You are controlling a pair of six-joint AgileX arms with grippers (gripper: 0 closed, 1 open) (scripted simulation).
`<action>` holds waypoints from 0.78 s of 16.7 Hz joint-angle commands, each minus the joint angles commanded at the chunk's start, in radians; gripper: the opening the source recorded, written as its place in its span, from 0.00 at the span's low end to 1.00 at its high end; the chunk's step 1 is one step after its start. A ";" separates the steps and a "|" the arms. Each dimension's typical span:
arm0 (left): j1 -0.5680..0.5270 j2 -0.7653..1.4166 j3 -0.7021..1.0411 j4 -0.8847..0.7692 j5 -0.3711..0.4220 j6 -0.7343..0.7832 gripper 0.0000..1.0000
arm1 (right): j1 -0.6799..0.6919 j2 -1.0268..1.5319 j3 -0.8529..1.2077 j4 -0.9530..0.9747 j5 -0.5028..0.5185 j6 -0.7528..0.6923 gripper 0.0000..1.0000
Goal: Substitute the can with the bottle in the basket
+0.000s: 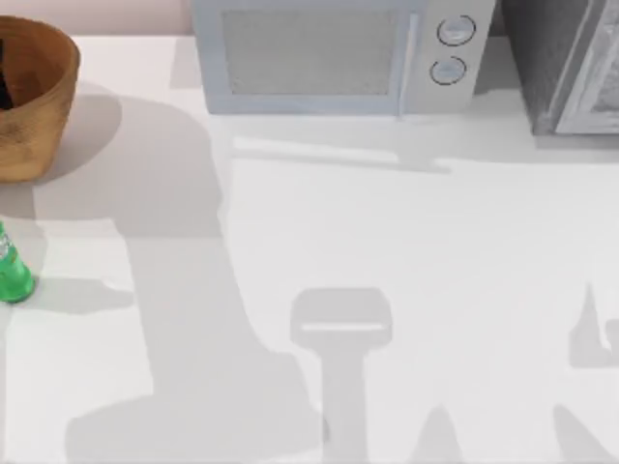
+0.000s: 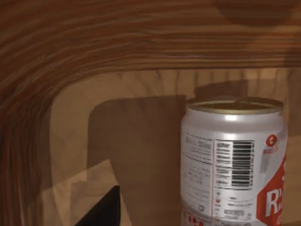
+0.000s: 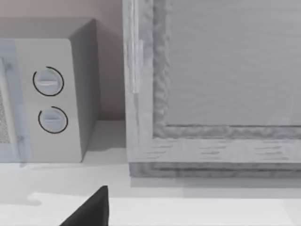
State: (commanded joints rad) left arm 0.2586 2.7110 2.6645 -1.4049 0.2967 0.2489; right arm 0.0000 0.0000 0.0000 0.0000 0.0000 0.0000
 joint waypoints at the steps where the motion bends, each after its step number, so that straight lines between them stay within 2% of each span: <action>1: -0.003 -0.006 -0.035 0.030 0.000 -0.003 1.00 | 0.000 0.000 0.000 0.000 0.000 0.000 1.00; 6: -0.014 -0.028 -0.176 0.152 -0.002 -0.015 1.00 | 0.000 0.000 0.000 0.000 0.000 0.000 1.00; 11: -0.016 -0.031 -0.191 0.165 -0.002 -0.016 1.00 | 0.000 0.000 0.000 0.000 0.000 0.000 1.00; 13: -0.016 -0.031 -0.191 0.165 -0.002 -0.016 0.85 | 0.000 0.000 0.000 0.000 0.000 0.000 1.00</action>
State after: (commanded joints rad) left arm 0.2430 2.6802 2.4731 -1.2396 0.2944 0.2329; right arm 0.0000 0.0000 0.0000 0.0000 0.0000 0.0000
